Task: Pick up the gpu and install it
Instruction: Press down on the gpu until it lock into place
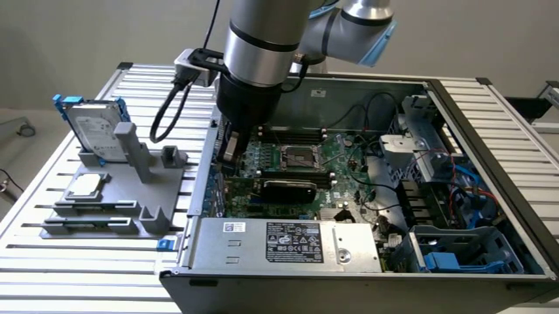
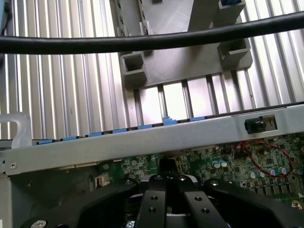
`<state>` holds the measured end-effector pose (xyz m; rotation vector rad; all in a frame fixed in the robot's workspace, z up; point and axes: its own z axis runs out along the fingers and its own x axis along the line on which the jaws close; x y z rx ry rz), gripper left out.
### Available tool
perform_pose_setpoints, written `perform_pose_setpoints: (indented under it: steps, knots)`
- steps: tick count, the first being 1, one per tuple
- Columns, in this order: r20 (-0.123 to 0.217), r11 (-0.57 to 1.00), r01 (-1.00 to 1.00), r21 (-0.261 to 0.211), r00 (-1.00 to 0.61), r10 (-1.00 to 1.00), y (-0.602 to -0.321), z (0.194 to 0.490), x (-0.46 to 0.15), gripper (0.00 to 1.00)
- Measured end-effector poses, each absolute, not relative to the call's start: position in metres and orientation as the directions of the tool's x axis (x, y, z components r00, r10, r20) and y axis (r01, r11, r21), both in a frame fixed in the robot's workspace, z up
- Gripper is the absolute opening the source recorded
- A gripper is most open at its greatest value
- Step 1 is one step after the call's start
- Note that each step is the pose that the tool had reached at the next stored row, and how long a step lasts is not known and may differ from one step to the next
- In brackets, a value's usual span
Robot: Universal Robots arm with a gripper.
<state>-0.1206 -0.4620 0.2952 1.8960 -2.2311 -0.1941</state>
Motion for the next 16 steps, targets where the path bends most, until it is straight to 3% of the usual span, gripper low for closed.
perform_pose_setpoints:
  steps: [16]
  knots:
    - [0.071, 0.197, -0.952, 0.233, -0.186, -0.98, -0.4612, 0.2971, -0.1199, 0.11]
